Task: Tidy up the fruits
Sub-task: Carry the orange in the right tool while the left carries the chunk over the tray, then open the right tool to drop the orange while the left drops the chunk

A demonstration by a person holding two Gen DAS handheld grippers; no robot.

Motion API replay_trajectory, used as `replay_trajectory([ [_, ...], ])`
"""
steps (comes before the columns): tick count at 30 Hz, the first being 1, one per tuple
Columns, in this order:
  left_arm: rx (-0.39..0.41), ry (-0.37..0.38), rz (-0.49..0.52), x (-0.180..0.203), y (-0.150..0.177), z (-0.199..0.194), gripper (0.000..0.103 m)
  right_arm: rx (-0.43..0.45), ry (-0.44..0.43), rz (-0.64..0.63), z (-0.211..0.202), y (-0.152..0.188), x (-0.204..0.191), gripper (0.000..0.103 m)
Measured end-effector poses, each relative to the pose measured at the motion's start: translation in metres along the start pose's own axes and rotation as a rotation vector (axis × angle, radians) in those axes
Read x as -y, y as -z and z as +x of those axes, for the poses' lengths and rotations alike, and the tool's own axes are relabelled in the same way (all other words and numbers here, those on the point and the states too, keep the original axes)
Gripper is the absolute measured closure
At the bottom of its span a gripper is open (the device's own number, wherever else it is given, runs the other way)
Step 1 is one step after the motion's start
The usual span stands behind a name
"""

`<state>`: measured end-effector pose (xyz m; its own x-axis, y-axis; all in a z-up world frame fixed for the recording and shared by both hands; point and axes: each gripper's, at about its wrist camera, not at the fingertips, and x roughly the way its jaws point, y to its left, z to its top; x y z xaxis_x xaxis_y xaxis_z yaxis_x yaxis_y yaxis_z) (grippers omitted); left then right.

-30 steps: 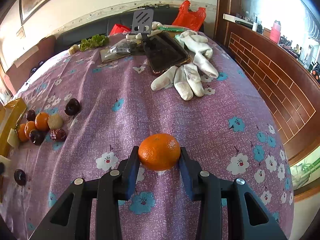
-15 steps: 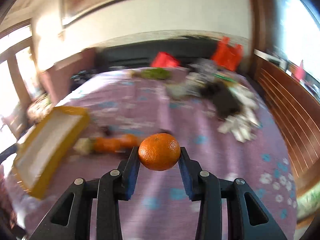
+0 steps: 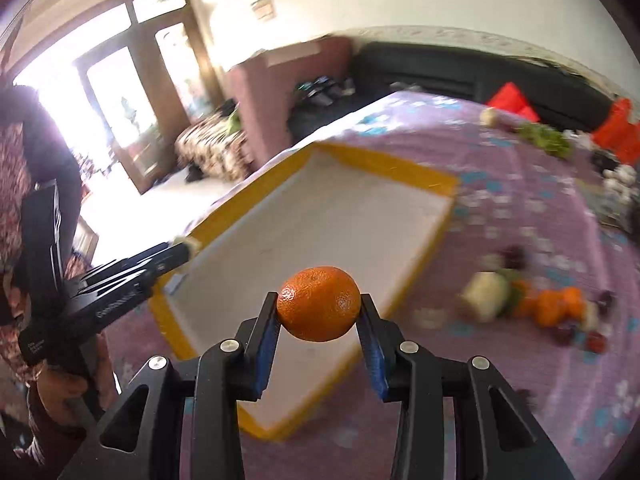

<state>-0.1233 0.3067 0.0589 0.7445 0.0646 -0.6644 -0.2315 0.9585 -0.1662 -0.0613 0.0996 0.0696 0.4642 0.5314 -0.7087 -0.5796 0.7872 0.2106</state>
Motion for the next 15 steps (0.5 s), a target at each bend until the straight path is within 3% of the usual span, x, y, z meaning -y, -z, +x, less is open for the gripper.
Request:
replay_trajectory([
  [6,-0.027,-0.026,-0.011,-0.004,0.0,0.013,0.074,-0.065,-0.025,-0.049,0.043,-0.003,-0.028,0.061],
  [15,-0.048,-0.066,-0.004,-0.004,0.004,0.025,0.073,-0.147,-0.019,-0.058,0.086,0.005,-0.034,0.06],
])
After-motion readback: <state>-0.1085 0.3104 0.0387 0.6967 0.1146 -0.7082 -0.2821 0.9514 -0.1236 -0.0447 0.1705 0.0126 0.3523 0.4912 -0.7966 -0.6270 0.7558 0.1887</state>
